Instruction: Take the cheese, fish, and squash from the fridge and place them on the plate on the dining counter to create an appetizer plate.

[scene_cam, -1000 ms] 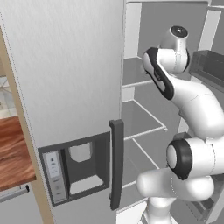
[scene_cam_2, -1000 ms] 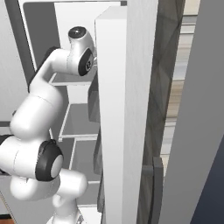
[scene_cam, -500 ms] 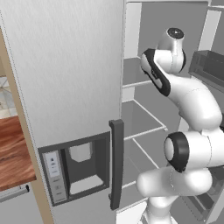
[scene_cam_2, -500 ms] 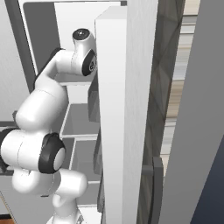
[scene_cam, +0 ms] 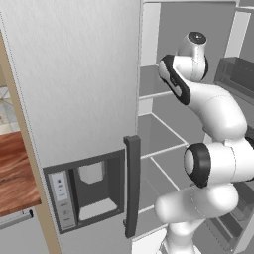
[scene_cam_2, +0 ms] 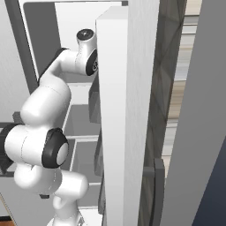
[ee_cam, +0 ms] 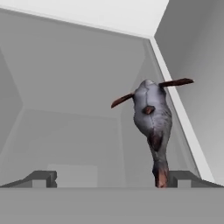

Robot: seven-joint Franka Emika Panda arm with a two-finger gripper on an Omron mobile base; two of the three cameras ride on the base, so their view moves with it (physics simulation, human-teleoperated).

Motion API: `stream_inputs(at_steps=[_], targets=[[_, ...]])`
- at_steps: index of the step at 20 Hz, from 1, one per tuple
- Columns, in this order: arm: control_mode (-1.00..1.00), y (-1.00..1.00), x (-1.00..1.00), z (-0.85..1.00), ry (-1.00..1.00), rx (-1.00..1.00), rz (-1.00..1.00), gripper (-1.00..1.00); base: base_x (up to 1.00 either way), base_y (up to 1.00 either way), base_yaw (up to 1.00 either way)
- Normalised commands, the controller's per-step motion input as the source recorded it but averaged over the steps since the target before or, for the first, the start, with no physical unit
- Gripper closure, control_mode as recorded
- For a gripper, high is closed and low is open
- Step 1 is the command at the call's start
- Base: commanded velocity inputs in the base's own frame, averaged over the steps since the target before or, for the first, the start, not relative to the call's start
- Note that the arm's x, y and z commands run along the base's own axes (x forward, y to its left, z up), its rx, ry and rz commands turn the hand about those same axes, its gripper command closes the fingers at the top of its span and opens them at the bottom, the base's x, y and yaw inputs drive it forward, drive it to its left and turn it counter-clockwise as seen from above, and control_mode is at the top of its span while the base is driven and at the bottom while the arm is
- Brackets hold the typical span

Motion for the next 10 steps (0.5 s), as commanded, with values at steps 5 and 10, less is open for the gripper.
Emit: stream_inputs(at_steps=[5,10], targets=[[-1.00,-0.05,0.21,-0.03,0.00,0.00,0.00,-1.00,0.00,0.00,0.00],[-1.00,-0.01,0.18,-0.08,0.00,0.00,-0.01,-1.00,0.00,0.00,0.00]])
